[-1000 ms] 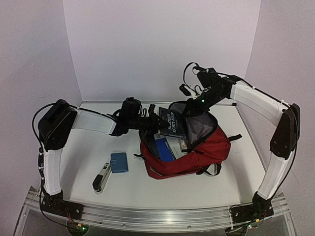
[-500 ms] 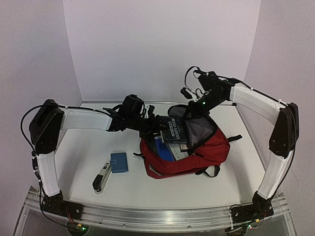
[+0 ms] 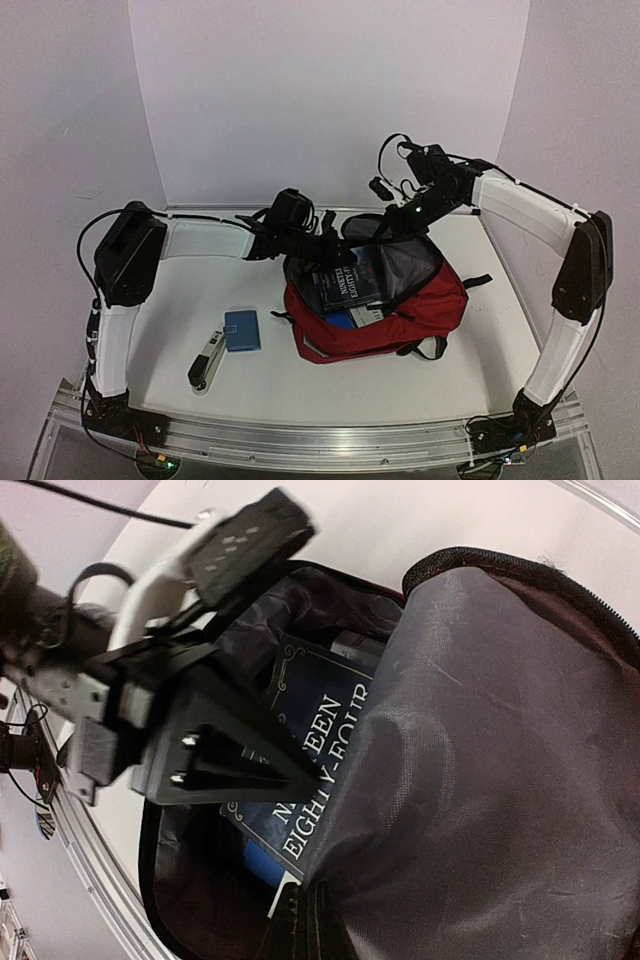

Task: Pack the student bag
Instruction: Place the book in the student bag.

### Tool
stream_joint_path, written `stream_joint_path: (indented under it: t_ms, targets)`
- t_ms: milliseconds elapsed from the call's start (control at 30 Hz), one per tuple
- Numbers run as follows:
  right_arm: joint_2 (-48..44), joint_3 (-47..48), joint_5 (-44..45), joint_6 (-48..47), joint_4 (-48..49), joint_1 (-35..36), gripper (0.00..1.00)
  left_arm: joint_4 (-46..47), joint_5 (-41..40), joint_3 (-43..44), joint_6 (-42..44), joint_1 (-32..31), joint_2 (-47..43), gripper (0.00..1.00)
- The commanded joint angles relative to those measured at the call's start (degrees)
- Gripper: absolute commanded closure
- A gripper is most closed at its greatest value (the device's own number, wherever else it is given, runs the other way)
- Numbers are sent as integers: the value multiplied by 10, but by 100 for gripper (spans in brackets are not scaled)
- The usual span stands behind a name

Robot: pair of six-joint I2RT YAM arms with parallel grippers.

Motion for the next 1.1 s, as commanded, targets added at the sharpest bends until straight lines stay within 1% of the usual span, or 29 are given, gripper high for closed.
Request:
stream_joint_path:
  t_ms: [0, 33, 100, 200, 267, 400, 567, 733, 833, 933, 1067]
  targets:
    - [-20, 21, -9, -7, 19, -7, 100, 18, 16, 62, -3, -1, 16, 80]
    - [-22, 20, -5, -9, 19, -9, 100, 14, 6, 51, -3, -1, 3, 72]
    - [-26, 13, -1, -13, 18, -10, 100, -8, -32, 12, 3, -1, -42, 58]
    - [-32, -1, -2, -16, 19, -10, 100, -72, -94, -42, 20, 0, -111, 43]
    - [-32, -8, -4, -15, 19, -10, 100, -119, -131, -74, 22, 0, -145, 36]
    - [-29, -12, -10, -12, 19, -10, 100, -158, -152, -120, 13, 0, -177, 27]
    - [-26, -7, -15, -9, 19, -10, 100, -137, -122, -129, -3, 0, -144, 21]
    - [-27, -8, -13, -9, 19, -10, 100, -122, -105, -104, -8, 0, -99, 22]
    - [-29, -9, -13, -9, 19, -10, 100, -112, -96, -86, -4, -1, -79, 27]
    - [-27, -8, -14, -9, 19, -10, 100, -100, -78, -62, 8, -3, -57, 36]
    - [-24, -4, -14, -10, 20, -10, 100, -52, -33, -29, 27, -12, -40, 56]
